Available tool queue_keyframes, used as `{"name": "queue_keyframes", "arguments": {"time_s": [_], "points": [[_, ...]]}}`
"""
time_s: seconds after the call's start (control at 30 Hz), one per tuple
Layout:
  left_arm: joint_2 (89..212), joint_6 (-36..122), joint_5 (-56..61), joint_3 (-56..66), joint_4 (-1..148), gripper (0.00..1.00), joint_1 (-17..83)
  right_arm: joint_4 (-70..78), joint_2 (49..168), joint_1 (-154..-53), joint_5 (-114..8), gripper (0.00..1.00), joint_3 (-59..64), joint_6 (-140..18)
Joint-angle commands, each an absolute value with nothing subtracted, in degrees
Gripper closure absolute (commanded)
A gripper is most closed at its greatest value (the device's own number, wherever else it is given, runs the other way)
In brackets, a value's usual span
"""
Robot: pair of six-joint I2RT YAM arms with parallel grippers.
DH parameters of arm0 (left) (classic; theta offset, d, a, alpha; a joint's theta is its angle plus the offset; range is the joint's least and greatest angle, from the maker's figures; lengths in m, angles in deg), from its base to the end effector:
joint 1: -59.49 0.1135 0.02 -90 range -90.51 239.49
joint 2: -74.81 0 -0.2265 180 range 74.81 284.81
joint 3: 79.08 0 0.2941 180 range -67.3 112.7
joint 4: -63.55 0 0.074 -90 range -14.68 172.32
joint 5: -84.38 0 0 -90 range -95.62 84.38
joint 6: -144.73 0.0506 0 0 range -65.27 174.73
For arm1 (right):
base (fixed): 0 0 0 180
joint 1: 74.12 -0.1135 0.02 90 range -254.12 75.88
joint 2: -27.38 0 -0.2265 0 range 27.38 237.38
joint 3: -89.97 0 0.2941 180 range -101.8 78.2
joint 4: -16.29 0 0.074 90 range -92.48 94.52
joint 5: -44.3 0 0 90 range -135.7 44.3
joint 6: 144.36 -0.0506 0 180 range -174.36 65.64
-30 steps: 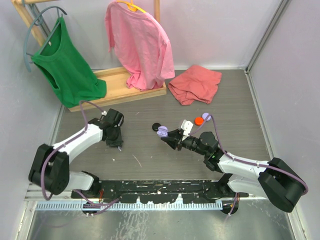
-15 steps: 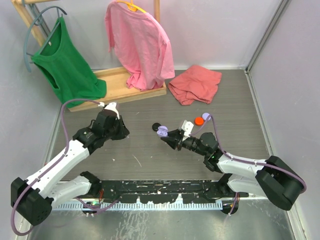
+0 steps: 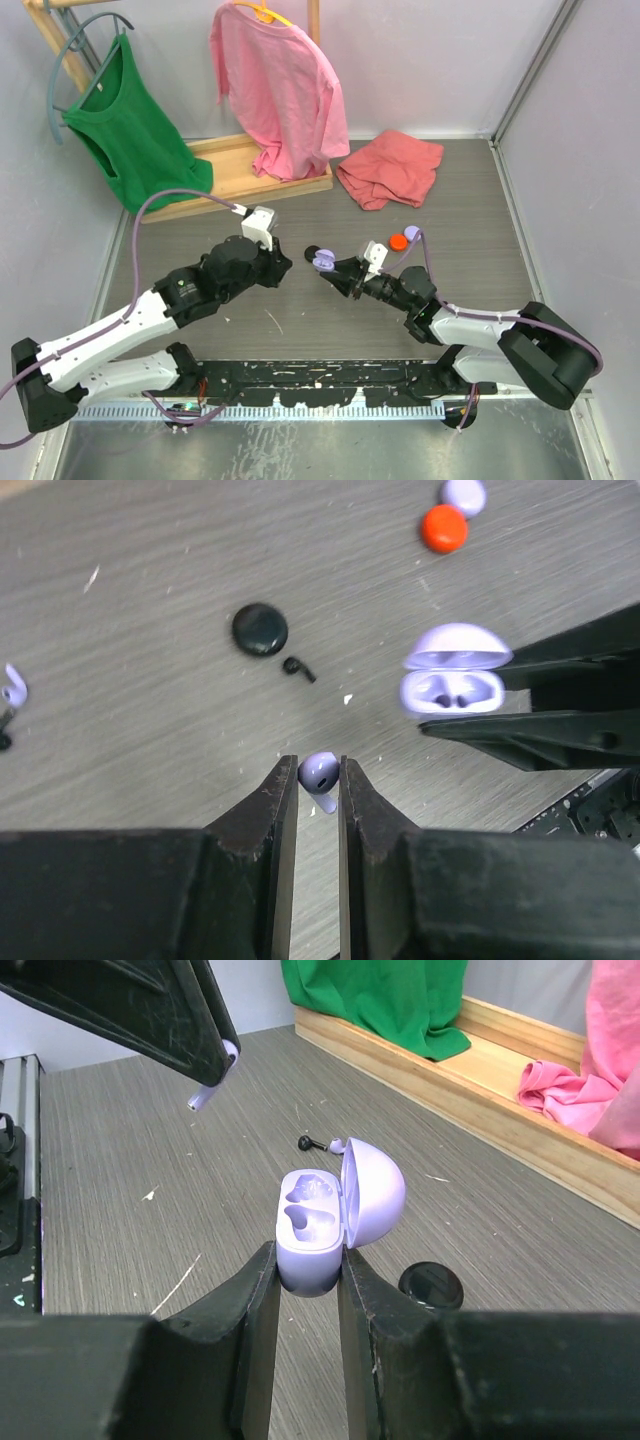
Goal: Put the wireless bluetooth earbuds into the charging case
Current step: Place the earbud in the charging case.
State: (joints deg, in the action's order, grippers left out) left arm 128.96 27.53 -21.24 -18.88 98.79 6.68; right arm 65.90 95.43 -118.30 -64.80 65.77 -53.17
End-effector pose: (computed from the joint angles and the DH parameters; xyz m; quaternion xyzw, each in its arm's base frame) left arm 0.1843 -0.2204 0.2682 0.1223 0.8485 -0.2326 0.4594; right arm 0.1811 0.1991 0.1321 -0.3686 0.5628 0.3716 0.6398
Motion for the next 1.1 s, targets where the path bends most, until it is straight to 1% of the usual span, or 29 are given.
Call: {"name": "queue_keyframes", "arguments": {"time_s": [0.0,0.3,0.47,0.63,0.87,1.07], "points": [[127.27,33.09,-26.42,-16.12,89.89,1.0,3.28,72.89,95.89,-118.59,-64.38,0.99,65.34,-53.73],[126.85,39.17,-22.55,-18.41,77.3,1.0,-0.18,76.28,95.03,-118.6,-66.68,0.99,65.21,-55.86],[127.68,42.64,-17.03,-20.04,70.99,1.0,-0.56,78.86,94.42,-118.65,-67.63,0.99,65.19,-58.64],[127.21,45.47,-12.05,-23.05,64.33,0.97,-0.57,80.76,93.13,-118.59,-69.4,0.99,64.77,-61.48],[126.83,48.06,-8.75,-25.65,60.17,0.96,-0.58,81.63,91.48,-118.59,-70.59,0.99,64.39,-62.87],[126.74,49.16,-8.65,-25.95,59.43,0.96,-0.62,81.6,90.95,-118.65,-70.77,0.99,64.24,-63.33]]}}
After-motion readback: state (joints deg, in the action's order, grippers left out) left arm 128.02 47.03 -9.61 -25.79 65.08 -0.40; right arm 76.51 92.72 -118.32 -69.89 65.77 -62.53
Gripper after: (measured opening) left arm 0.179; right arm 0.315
